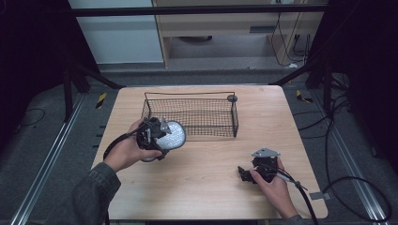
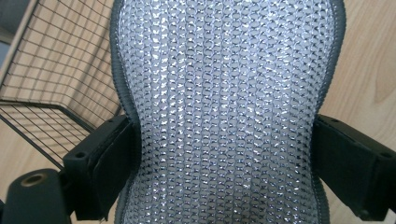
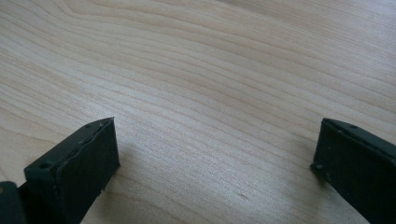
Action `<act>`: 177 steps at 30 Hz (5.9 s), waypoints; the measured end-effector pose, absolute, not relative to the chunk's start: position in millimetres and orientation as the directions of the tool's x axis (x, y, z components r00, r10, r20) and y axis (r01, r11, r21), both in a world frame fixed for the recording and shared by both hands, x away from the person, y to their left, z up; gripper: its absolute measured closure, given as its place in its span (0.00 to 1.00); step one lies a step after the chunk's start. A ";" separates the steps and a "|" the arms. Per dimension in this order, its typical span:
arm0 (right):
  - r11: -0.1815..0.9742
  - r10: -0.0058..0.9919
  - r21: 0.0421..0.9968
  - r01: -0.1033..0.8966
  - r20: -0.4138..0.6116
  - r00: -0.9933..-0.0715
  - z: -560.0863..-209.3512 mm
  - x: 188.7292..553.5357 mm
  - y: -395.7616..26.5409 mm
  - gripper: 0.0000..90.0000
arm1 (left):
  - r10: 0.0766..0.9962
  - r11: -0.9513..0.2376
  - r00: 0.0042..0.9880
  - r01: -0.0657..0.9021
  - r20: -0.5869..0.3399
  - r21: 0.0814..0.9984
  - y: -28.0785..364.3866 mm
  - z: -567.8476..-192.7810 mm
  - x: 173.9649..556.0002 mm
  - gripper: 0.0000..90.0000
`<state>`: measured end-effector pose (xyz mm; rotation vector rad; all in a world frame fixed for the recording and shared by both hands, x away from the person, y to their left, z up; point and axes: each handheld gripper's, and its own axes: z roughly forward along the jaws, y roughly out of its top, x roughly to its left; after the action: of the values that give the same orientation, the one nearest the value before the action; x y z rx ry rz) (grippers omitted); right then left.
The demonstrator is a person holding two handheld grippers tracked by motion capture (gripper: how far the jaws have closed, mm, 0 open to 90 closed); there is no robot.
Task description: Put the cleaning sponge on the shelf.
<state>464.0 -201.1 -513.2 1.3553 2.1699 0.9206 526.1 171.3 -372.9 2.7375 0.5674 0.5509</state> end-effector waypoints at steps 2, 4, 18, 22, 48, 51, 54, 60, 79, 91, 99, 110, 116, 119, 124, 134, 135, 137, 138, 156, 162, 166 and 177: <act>0.305 0.900 0.721 0.622 -0.005 -0.436 -513.2 464.0 -200.9 0.00 | 0.427 -0.881 0.851 0.314 0.306 0.355 170.8 -371.2 528.9 0.11; 0.306 0.900 0.721 0.622 -0.005 -0.437 -513.2 464.2 -200.8 0.00 | 0.418 -0.883 0.853 0.300 0.312 0.361 170.3 -365.4 537.5 0.11; 0.306 0.900 0.719 0.624 -0.005 -0.435 -513.1 464.2 -200.3 0.00 | 0.370 -0.911 0.847 0.251 0.381 0.327 166.8 -339.5 570.4 0.11; 0.306 0.900 0.720 0.623 -0.005 -0.435 -513.1 464.2 -200.4 0.00 | 0.370 -0.911 0.840 0.244 0.398 0.333 163.6 -333.8 571.4 0.11; 0.309 0.898 0.723 0.618 -0.008 -0.439 -513.4 465.0 -200.2 0.01 | 0.336 -0.929 0.809 0.203 0.481 0.309 160.8 -323.9 603.1 0.11; 0.309 0.898 0.723 0.618 -0.008 -0.439 -513.4 465.0 -200.2 0.01 | 0.342 -0.926 0.805 0.202 0.486 0.318 160.5 -320.4 605.3 0.11; 0.308 0.898 0.722 0.619 -0.007 -0.439 -513.3 465.0 -200.2 0.01 | 0.329 -0.931 0.800 0.187 0.501 0.313 159.4 -320.1 610.6 0.11; 0.308 0.898 0.722 0.620 -0.006 -0.439 -513.3 464.9 -200.2 0.01 | 0.326 -0.933 0.795 0.184 0.512 0.310 159.0 -320.1 616.6 0.11; 0.308 0.897 0.722 0.619 -0.004 -0.442 -513.2 465.2 -200.3 0.01 | 0.301 -0.942 0.782 0.156 0.546 0.296 154.9 -324.8 625.7 0.12; 0.309 0.897 0.721 0.621 -0.004 -0.442 -512.9 465.0 -200.3 0.01 | 0.284 -0.948 0.790 0.146 0.543 0.284 156.7 -339.0 633.3 0.12; 0.309 0.897 0.722 0.620 -0.004 -0.442 -513.1 465.1 -200.3 0.01 | 0.281 -0.948 0.796 0.144 0.536 0.284 158.7 -348.7 637.4 0.12; 0.308 0.897 0.722 0.620 -0.003 -0.442 -513.1 465.1 -200.3 0.01 | 0.286 -0.947 0.806 0.156 0.518 0.279 157.6 -361.5 641.2 0.12; 0.310 0.897 0.722 0.619 -0.005 -0.443 -513.1 465.1 -200.4 0.01 | 0.280 -0.950 0.812 0.158 0.512 0.270 156.0 -365.0 642.1 0.12; 0.309 0.897 0.721 0.620 -0.005 -0.441 -513.2 465.0 -200.3 0.01 | 0.275 -0.951 0.819 0.154 0.503 0.269 154.8 -367.9 642.1 0.12; 0.308 0.897 0.722 0.619 -0.004 -0.442 -513.1 465.1 -200.3 0.01 | 0.282 -0.949 0.821 0.162 0.496 0.270 156.0 -371.4 643.6 0.12; 0.308 0.897 0.722 0.620 -0.004 -0.442 -513.1 465.0 -200.2 0.01 | 0.284 -0.948 0.833 0.170 0.475 0.267 157.6 -379.9 650.6 0.11; 0.308 0.897 0.722 0.619 -0.004 -0.442 -513.1 465.1 -200.3 0.01 | 0.286 -0.947 0.834 0.172 0.471 0.271 157.6 -380.3 651.3 0.11; 0.308 0.897 0.722 0.620 -0.003 -0.442 -513.1 465.0 -200.2 0.01 | 0.302 -0.941 0.833 0.181 0.464 0.288 157.4 -380.5 652.8 0.09; 0.310 0.897 0.723 0.618 -0.006 -0.443 -513.1 465.1 -200.3 0.01 | 0.302 -0.941 0.833 0.181 0.464 0.288 157.4 -380.5 652.8 0.09; 0.308 0.897 0.722 0.620 -0.004 -0.442 -513.1 465.1 -200.3 0.01 | 0.362 -0.908 0.836 0.218 0.411 0.357 165.8 -374.9 653.8 0.05; 0.307 0.897 0.722 0.620 -0.003 -0.441 -513.1 465.0 -200.2 0.01 | 0.378 -0.896 0.835 0.220 0.400 0.386 167.1 -369.2 651.0 0.06; 0.308 0.897 0.721 0.620 -0.005 -0.441 -513.1 465.0 -200.2 0.01 | 0.393 -0.885 0.831 0.224 0.394 0.409 168.0 -365.3 648.4 0.06; 0.310 0.897 0.721 0.619 -0.006 -0.442 -513.1 465.1 -200.4 0.01 | 0.415 -0.859 0.830 0.223 0.372 0.461 168.6 -356.5 635.8 0.06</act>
<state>465.1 -200.4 -513.1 1.3483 2.1746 0.9220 635.8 168.6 -356.5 2.6075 0.4756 0.6583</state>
